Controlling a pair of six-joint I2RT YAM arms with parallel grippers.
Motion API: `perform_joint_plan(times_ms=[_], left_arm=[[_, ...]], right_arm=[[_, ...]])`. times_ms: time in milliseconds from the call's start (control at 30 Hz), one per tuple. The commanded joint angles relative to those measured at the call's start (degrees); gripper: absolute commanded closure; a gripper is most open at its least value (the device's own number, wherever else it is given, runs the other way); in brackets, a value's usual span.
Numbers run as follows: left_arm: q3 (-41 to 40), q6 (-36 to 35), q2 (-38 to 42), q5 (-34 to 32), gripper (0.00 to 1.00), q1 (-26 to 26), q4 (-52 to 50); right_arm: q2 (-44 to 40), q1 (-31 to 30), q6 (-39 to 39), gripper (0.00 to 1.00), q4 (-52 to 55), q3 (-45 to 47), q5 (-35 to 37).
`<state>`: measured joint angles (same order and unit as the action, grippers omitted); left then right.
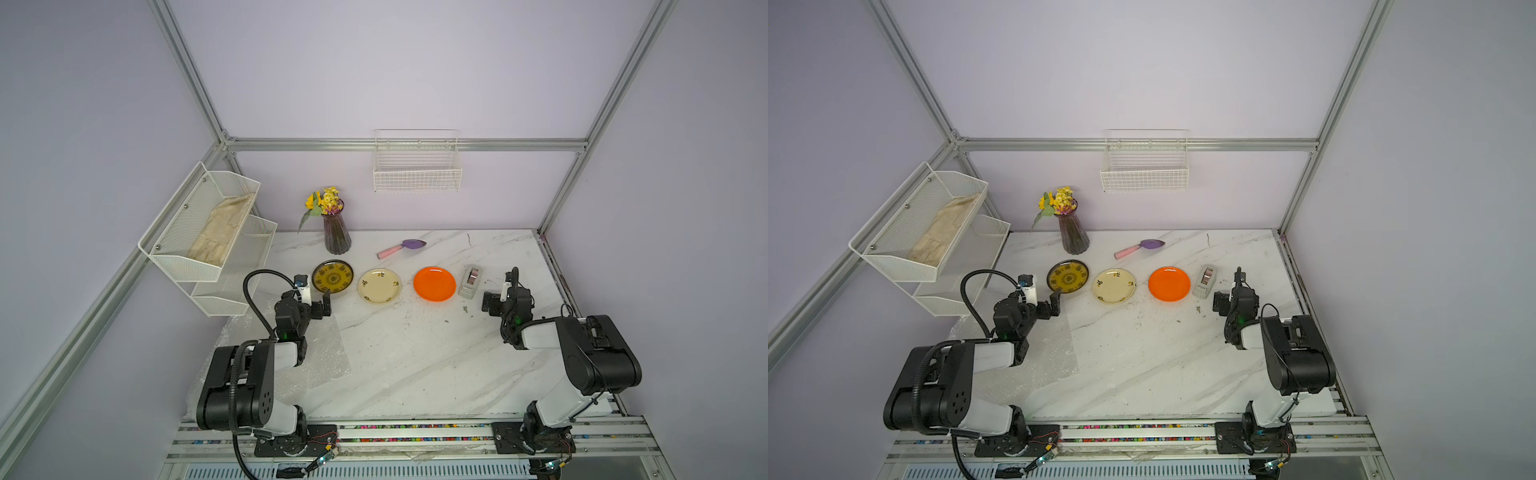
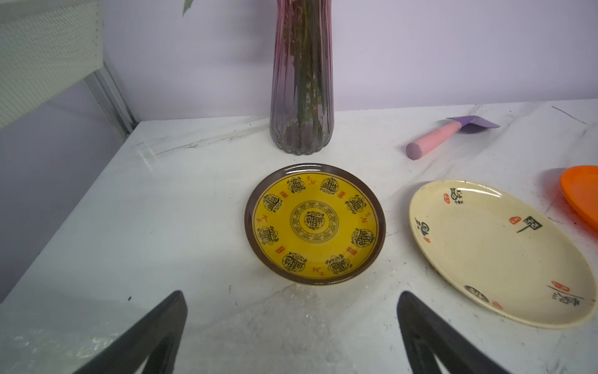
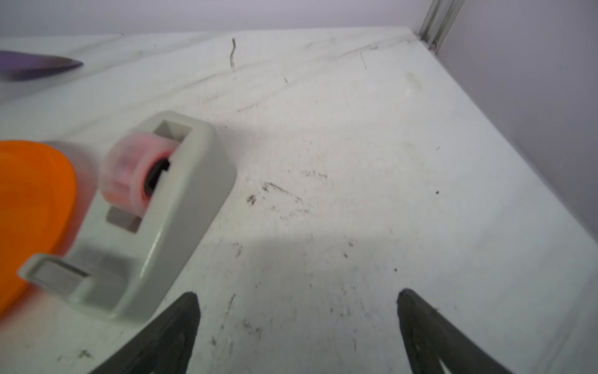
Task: Wrap dinner plates in bubble wrap
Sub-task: Move the bubble wrap to the center of the board, then pick up the bubble wrap from the center of the board.
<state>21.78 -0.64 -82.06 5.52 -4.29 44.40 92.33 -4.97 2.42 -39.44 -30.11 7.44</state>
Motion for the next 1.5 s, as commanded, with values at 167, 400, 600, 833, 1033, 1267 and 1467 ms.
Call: perform_joint_plan(times_ms=[167, 400, 600, 833, 1033, 1267, 1467], left_arm=[[10.93, 7.42, 12.94, -7.89, 0.0, 0.87, -24.97], [24.76, 16.13, 13.6, -3.2, 0.07, 1.13, -57.52], [35.07, 17.6, 4.87, 0.35, 0.18, 1.46, -80.49], [37.53, 15.1, -4.17, -5.44, 0.16, 2.23, -89.32], [41.21, 11.36, -8.91, -6.92, 0.08, 4.18, -95.26], [42.83, 15.5, -11.28, -18.29, 0.13, 6.75, -99.6], [42.75, 14.41, -14.26, -18.36, 0.21, 6.73, -99.29]], right_arm=[[-10.95, -3.77, -5.18, 0.07, 30.67, -11.99, -8.7], [-8.75, -15.82, -18.65, 0.19, 47.34, -23.11, -17.06], [-2.97, -26.68, -31.12, 0.32, 44.91, -27.08, -23.09], [7.12, -36.67, -38.39, 0.4, 40.9, -34.03, -27.97], [19.02, -45.23, -44.3, 0.51, 41.16, -43.46, -28.48], [31.58, -51.47, -48.89, 0.58, 42.77, -54.94, -27.31], [38.31, -53.51, -50.49, 0.6, 45.52, -61.21, -27.13]])
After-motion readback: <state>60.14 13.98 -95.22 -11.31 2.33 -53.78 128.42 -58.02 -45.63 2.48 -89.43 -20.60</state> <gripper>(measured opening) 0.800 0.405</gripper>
